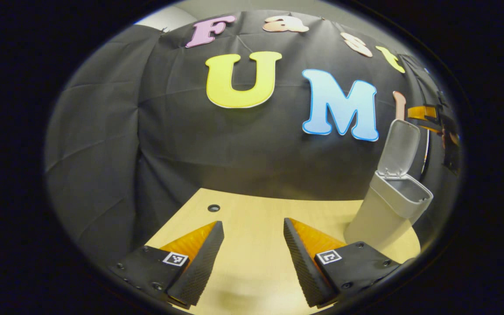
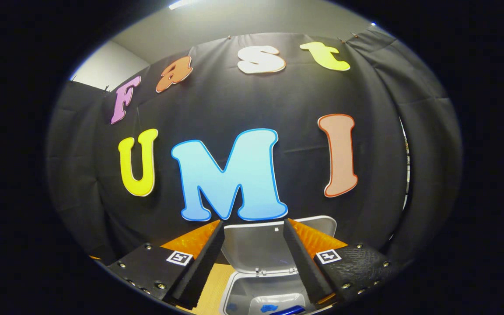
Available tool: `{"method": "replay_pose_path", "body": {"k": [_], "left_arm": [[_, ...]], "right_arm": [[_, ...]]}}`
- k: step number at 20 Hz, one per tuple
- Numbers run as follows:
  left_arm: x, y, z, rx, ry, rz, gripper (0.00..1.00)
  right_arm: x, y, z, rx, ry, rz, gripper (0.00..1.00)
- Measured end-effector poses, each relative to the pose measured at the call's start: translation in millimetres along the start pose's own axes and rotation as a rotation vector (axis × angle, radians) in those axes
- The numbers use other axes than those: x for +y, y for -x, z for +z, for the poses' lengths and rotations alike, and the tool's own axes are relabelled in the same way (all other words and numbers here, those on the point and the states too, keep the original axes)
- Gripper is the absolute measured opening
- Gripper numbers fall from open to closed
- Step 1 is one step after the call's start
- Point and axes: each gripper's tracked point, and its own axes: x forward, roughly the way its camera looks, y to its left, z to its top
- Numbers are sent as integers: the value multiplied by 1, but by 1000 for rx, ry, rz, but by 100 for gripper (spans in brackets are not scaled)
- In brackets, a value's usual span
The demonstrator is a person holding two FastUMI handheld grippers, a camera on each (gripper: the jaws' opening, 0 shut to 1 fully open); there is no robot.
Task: Press the lid of the desktop garbage bin to open it, pick up the crumpled paper on the desktop and throw it into the bin, then pick up the pop can on the desktop and drop it into the bin, and finally close the garbage bin lid.
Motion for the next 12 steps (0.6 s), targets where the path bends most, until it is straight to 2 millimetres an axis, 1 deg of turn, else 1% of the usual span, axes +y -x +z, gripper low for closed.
{"method": "replay_pose_path", "body": {"k": [1,4,7,10,12], "left_arm": [[1,1,0,0,3,3,90],[8,3,-1,4,21,18,91],[13,6,-4,9,32,32,91],[19,8,-7,15,36,43,92],[21,7,-9,20,40,46,92]], "right_arm": [[0,-4,5,-14,6,-1,87],[-2,-17,11,-27,23,-12,87],[-6,-30,4,-14,27,-25,87],[-9,-37,-9,17,45,-36,87],[-10,-39,-10,20,62,-43,87]]}}
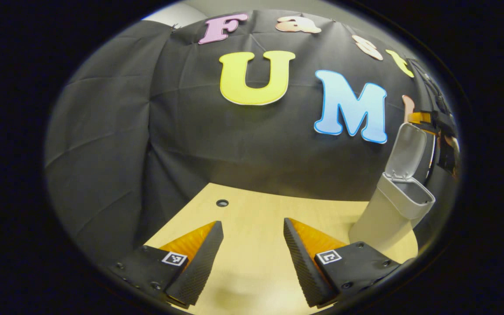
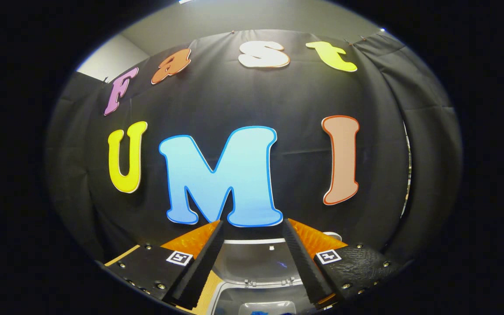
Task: Press the lid of the desktop garbage bin to open it, pick up the crumpled paper on the desktop and throw it into the bin, then pick up the pop can on the desktop and drop it into the bin, and finally close the garbage bin lid.
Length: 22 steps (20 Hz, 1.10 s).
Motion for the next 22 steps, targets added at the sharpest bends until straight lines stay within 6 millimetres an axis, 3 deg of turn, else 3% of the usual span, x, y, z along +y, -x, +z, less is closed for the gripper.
{"method": "replay_pose_path", "body": {"k": [5,11,16,22], "left_arm": [[-5,-5,-3,8,16,-11,92],[-16,-12,-1,2,15,-37,92],[-25,-14,-3,2,17,-59,92],[-46,-12,-7,-1,-50,-96,91]], "right_arm": [[1,9,-5,6,43,-7,88],[3,37,-14,27,48,4,88],[5,68,-31,68,42,21,88],[3,92,-60,145,24,19,88]]}}
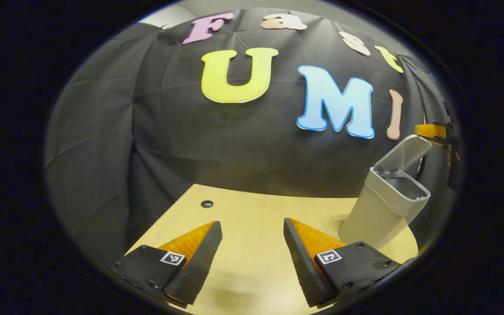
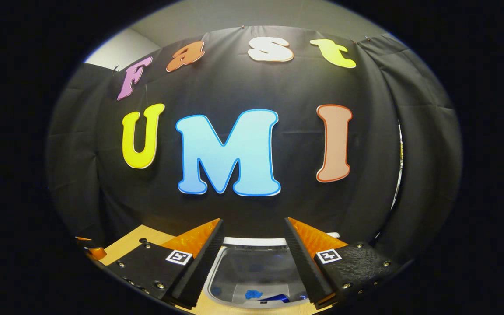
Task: Press the lid of the desktop garbage bin to open it, pick up the crumpled paper on the desktop and throw it into the bin, then pick up the pop can on the desktop and drop it into the bin, and finally close the garbage bin lid.
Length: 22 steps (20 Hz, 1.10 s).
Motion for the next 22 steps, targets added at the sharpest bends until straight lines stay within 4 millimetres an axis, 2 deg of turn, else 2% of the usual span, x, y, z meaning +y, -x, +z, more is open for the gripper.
{"method": "replay_pose_path", "body": {"k": [2,3,9,10,14,17,19,22], "left_arm": [[-8,1,0,-1,-7,-15,95],[-11,1,0,-2,-7,-23,93],[-22,3,-2,1,-17,-36,93],[-24,3,-2,2,-18,-37,96],[-28,5,-3,3,-12,-40,93],[-31,7,-2,3,-20,-39,96],[-31,7,-3,4,-20,-38,91],[-33,8,-4,4,-7,-41,93]], "right_arm": [[0,3,-20,45,-5,-4,85],[0,5,-29,58,-6,-5,88],[-3,13,-87,158,-20,-7,88],[-4,14,-93,166,-20,-7,88],[-3,15,-123,215,3,-10,88],[-3,15,-126,200,24,-15,88],[-4,14,-126,196,20,-17,88],[-3,15,-127,171,11,-21,88]]}}
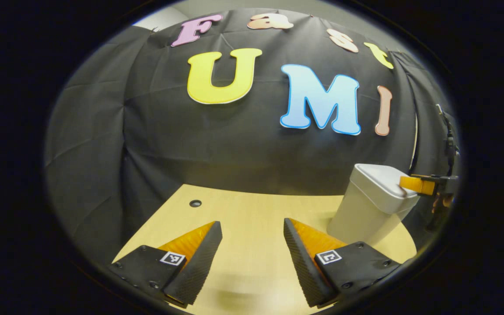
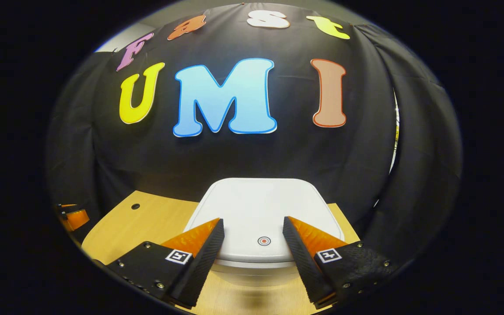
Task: Press the lid of the desktop garbage bin to open it, pick up the crumpled paper on the desktop and throw it into the bin, then pick up the pop can on the desktop and drop it into the bin, and finally close the garbage bin lid.
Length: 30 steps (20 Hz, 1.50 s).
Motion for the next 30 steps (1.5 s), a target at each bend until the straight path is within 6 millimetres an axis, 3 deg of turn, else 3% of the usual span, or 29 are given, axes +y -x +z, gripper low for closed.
{"method": "replay_pose_path", "body": {"k": [9,14,17,23,28,30], "left_arm": [[-13,2,0,-9,5,-21,93],[-16,15,22,-68,-20,-6,93],[-18,24,48,-124,-43,-1,93],[-39,37,95,-186,-67,-33,93],[-73,50,125,-222,-93,-103,91],[-90,56,130,-230,-123,-129,91]], "right_arm": [[-1,1,-9,-40,-3,7,90],[-1,9,-2,-97,11,17,89],[2,29,19,-143,-24,16,94],[18,89,77,-269,-15,33,94],[20,133,107,-333,-29,17,95],[10,139,110,-349,-36,-4,94]]}}
